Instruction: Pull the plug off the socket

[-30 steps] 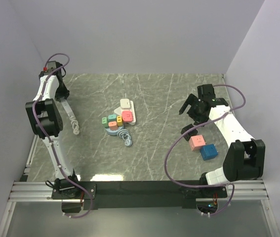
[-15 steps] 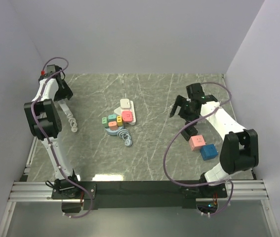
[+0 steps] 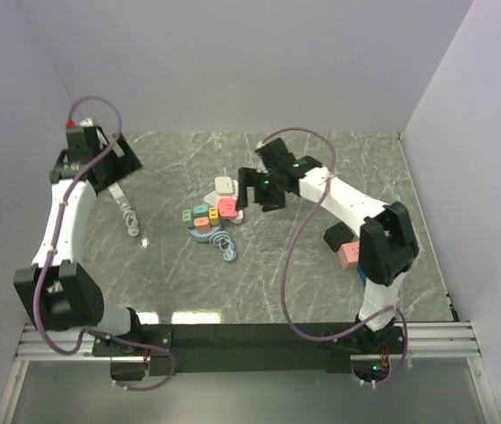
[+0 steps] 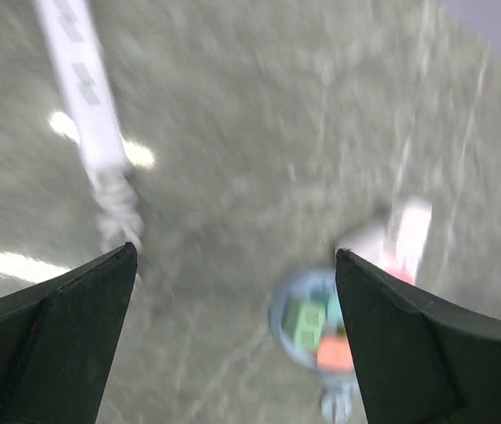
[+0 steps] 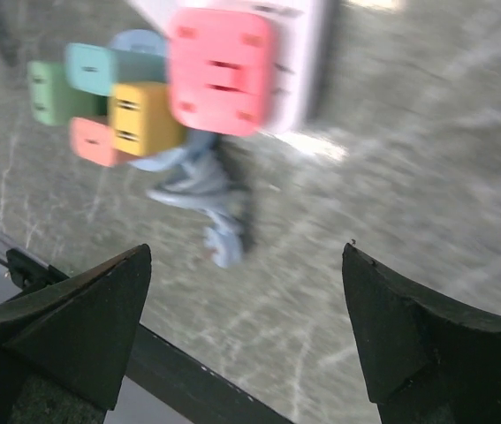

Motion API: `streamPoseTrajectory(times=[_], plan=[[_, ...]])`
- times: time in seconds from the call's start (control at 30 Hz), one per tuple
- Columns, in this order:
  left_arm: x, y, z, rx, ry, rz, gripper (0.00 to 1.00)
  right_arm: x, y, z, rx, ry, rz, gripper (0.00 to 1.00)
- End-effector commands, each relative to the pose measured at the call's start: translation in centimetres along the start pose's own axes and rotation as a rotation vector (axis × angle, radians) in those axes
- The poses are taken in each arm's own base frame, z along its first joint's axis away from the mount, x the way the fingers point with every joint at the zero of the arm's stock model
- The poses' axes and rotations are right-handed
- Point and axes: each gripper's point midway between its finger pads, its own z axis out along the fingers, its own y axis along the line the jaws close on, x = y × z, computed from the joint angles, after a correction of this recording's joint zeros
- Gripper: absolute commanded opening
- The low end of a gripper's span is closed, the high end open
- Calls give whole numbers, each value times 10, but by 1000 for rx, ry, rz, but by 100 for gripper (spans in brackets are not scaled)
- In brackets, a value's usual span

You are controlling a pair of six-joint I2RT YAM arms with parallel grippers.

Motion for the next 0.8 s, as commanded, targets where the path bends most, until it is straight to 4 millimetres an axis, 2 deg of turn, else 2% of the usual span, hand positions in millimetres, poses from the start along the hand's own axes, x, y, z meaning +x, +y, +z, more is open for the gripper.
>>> streamPoseTrajectory(times=[0.0,0.1,0.17,0.23,0.33,0.63,0.77], plan=[[46,-21,-6,177,102,-32,99,-1,48,20,-45,1,-97,92],[67,-18,-21,208,105,-53,99,3,71,32,-67,11,-156,87],[80,-18,-30,239,121,-66,99,22,80,50,-59,57,-228,86],[87,-19,-35,256,129,-70,99,32,85,58,-34,74,-289,86],[96,-17,-45,268,130,-65,99,51,79,75,41,80,-378,85],[107,-5,-53,233,128,-35,99,62,50,103,198,6,-428,81],[115,-2,-53,240,133,-34,99,69,40,113,230,-3,-396,70]])
